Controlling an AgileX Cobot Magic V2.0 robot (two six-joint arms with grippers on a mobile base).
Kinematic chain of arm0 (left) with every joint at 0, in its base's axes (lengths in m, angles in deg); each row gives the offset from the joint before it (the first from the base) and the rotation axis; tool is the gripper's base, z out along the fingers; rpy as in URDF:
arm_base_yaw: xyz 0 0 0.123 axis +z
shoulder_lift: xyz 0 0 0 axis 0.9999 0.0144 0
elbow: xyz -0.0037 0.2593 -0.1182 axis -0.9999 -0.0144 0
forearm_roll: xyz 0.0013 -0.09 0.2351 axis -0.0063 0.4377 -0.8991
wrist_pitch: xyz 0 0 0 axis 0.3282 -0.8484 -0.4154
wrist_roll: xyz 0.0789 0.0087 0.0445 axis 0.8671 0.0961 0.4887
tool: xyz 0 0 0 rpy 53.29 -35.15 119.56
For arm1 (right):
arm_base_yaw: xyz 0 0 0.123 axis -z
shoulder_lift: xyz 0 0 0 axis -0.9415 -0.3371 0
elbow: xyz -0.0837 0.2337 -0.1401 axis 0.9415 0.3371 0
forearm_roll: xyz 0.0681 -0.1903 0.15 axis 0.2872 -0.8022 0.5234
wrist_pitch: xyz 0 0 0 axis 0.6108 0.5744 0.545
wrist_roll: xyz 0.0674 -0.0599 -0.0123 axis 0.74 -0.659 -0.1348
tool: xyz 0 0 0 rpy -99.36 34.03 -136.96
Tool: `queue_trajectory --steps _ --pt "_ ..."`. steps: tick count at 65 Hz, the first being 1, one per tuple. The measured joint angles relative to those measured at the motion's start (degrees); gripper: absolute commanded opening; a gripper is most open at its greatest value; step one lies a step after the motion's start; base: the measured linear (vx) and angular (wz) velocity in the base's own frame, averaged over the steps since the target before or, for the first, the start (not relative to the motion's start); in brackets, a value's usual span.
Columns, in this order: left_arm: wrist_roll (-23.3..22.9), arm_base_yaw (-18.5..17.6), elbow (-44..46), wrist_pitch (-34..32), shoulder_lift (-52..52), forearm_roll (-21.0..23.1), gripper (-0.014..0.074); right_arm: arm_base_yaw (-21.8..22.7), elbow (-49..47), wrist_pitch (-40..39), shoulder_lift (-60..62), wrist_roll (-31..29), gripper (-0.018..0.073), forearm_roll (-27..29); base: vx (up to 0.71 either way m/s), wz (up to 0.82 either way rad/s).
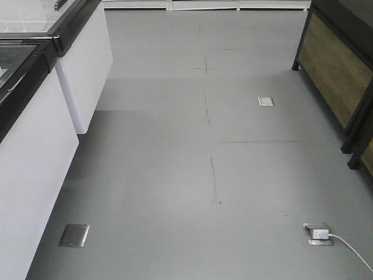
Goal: Left arm holds basket, right arm returns cookies
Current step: 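Grasp the light-blue basket handle with the left gripper and lift it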
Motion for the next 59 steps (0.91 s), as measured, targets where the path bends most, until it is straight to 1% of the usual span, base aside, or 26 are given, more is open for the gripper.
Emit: queue_trajectory --steps 4,7,12,14,19,23,27,34,37,41,43,50,59 --pt "1.88 2.99 0.0 -0.37 0.94 3.6 0.0472 0.0 0.0 0.0 0.0 0.0 -0.0006 0.0 0.0 0.0" --pt "3.96 4.84 0.0 -0.95 1.98 7.49 0.0479 0.0 0.0 0.0 0.0 0.0 -0.0006 0.0 0.0 0.0" --pt "8.0 7.01 0.0 -1.81 4.05 12.98 0.0499 0.0 0.0 0.0 0.0 0.0 -0.0006 0.0 0.0 0.0" --pt "9.92 7.75 0.0 -2.05 5.13 16.04 0.0514 0.0 0.0 0.0 0.0 0.0 -0.0006 0.0 0.0 0.0" --pt "13.84 8.83 0.0 -2.48 7.72 23.83 0.056 0.0 0.0 0.0 0.0 0.0 -0.0006 0.0 0.0 0.0" --pt "16.54 9.43 0.0 -2.62 9.93 28.96 0.0599 0.0 0.0 0.0 0.0 0.0 -0.0006 0.0 0.0 0.0" --pt "19.03 9.52 0.0 -2.9 12.12 35.04 0.0629 0.0 0.0 0.0 0.0 0.0 -0.0006 0.0 0.0 0.0" --pt "23.41 9.59 0.0 -2.9 15.63 42.66 0.064 0.0 0.0 0.0 0.0 0.0 -0.0006 0.0 0.0 0.0" --pt "25.33 9.59 0.0 -2.9 17.19 45.24 0.064 0.0 0.0 0.0 0.0 0.0 -0.0006 0.0 0.0 0.0" --pt "27.13 9.59 0.0 -2.9 18.9 47.79 0.0638 0.0 0.0 0.0 0.0 0.0 -0.0006 0.0 0.0 0.0" --pt "27.9 9.59 0.15 -2.9 19.92 48.38 0.0638 0.0 0.0 0.0 0.0 0.0 -0.0006 0.0 0.0 0.0" --pt "29.05 9.59 1.95 -2.83 23.31 49.07 0.0635 0.0 0.0 0.0 0.0 0.0 -0.0006 0.0 0.0 0.0" --pt "29.35 9.59 7.84 -1.26 28.23 49.17 0.0631 0.0 0.0 0.0 0.0 0.0 -0.0006 0.0 0.0 0.0"
